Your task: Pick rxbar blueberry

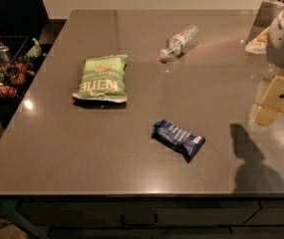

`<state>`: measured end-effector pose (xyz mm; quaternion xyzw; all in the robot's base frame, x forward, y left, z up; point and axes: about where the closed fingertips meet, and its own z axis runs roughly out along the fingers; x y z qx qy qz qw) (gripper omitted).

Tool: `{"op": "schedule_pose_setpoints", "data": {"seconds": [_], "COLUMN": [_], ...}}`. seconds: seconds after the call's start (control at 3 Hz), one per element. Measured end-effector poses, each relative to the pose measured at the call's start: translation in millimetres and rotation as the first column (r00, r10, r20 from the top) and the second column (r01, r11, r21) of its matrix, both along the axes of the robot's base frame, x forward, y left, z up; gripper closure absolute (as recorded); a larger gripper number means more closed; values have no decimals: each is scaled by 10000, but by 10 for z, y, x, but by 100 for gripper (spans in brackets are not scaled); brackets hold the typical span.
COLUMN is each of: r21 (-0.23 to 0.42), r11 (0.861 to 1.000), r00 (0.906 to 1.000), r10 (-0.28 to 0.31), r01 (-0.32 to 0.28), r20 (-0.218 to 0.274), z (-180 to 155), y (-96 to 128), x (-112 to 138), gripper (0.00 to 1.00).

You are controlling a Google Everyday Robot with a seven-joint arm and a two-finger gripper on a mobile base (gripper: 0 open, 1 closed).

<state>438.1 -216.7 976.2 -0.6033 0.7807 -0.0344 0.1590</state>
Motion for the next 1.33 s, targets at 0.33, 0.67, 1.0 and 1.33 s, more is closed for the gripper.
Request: {"op": "schedule_pose_setpoints", "data": {"seconds": [0.33,0.67,1.0,1.33], "r21": [0,89,321,580], "r11": [10000,9997,9984,9970], "r00": [10000,9998,9989,9978], "r10": [0,-209,-453,-476], "r01": [0,209,456,503], "r20": [2,44,-99,-463], "z": [0,-46,-165,-320], "y": [0,44,156,355], "x": [0,6,-14,-34], "gripper": [0,0,0,0]}}
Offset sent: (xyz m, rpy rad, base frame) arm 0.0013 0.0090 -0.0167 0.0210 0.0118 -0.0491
